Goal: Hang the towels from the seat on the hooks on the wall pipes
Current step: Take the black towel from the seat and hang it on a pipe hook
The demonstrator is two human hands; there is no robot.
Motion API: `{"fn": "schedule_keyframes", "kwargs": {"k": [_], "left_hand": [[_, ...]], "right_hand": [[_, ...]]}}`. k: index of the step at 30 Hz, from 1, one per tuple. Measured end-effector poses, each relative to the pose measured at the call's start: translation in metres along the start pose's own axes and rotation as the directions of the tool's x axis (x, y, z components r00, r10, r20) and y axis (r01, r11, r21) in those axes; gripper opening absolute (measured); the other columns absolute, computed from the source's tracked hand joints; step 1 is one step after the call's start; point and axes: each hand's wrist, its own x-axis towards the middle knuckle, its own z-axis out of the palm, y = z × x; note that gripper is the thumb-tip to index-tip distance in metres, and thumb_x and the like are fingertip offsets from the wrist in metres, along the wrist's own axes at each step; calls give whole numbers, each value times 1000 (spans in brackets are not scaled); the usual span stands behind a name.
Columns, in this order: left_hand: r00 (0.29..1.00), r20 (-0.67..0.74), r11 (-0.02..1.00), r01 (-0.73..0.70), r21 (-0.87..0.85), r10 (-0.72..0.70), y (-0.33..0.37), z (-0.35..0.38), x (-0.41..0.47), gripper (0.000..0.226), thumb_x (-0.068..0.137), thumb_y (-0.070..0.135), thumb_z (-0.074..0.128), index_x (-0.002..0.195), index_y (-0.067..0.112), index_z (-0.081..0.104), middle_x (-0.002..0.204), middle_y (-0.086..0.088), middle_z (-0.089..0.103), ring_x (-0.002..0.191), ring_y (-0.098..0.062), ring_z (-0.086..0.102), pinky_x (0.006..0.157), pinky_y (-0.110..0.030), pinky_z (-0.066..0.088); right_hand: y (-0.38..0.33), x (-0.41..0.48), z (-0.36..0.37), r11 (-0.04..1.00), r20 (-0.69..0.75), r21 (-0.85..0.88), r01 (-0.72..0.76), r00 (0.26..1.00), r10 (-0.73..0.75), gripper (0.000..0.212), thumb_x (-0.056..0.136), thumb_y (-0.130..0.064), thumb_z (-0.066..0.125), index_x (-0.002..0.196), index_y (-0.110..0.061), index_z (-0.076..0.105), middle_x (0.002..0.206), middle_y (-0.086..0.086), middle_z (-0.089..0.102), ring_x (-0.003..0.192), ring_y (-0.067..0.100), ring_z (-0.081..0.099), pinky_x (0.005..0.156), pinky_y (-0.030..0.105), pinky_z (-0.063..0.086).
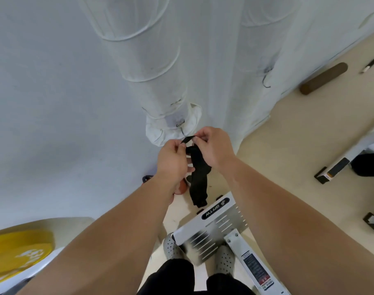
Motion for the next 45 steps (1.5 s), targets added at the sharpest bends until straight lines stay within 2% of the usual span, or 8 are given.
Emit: {"fn": "schedule_keyframes", "kwargs": {"k": [7,13,21,24,29,34,40,45], "left_hand": [[986,-163,998,-8,68,19,-5,6,23,18,99,26,48,88,19,61,94,-12,72,84,-34,74,66,-52,63],[963,-250,973,-45,226,102,-12,5,30,20,94,25,58,77,22,67,84,-2,74,84,-23,71,83,-45,58],[959,-274,972,1,236,66,-5,2,36,28,89,21,68,62,25,70,70,-2,73,72,-26,73,73,-42,61],[973,-232,980,29,198,18,-3,-3,35,25,86,21,73,61,24,72,68,-3,74,70,-27,75,72,-47,63],[980,-200,970,44,239,4,-3,-22,17,23,85,20,75,64,26,68,80,-7,76,74,-31,76,78,-48,63],[980,-196,976,19,218,24,-13,-50,-21,8,86,22,71,79,27,70,83,0,75,74,-27,76,82,-46,62],[983,-27,965,-173,195,181,-16,-74,-64,5,91,23,67,94,20,71,94,-2,73,72,-22,75,67,-39,60],[935,242,921,-316,230,260,-34,-71,-90,11,94,24,67,104,23,70,94,-2,71,80,-25,74,62,-31,52]], "right_hand": [[3,23,10,999,47,-34,-32,998,34,7,92,-21,67,90,-17,72,82,-6,67,86,17,67,77,28,50],[11,21,16,999,42,-39,7,999,-5,8,91,-21,69,91,-17,75,93,-4,73,92,19,66,83,35,52],[13,18,27,991,-38,-129,-21,999,16,7,89,-27,71,85,-25,77,96,-4,71,102,28,58,87,47,50],[12,19,23,994,19,-105,-13,1000,15,7,88,-30,72,88,-28,79,94,-5,73,95,23,64,84,44,55],[13,16,-5,989,97,-140,-51,993,64,29,91,-28,69,120,-22,71,119,-4,69,111,15,63,96,27,47],[9,-22,-26,990,73,-114,-86,993,95,27,93,-20,65,119,-20,70,121,-2,68,112,16,61,90,22,40],[-8,-97,-42,989,-77,-56,-137,988,133,21,91,-27,67,110,-21,73,113,-5,70,102,13,62,93,29,49],[-4,-184,-36,947,-236,3,-320,920,312,28,89,-36,68,112,-22,73,110,-4,70,100,15,64,92,31,50]]}}
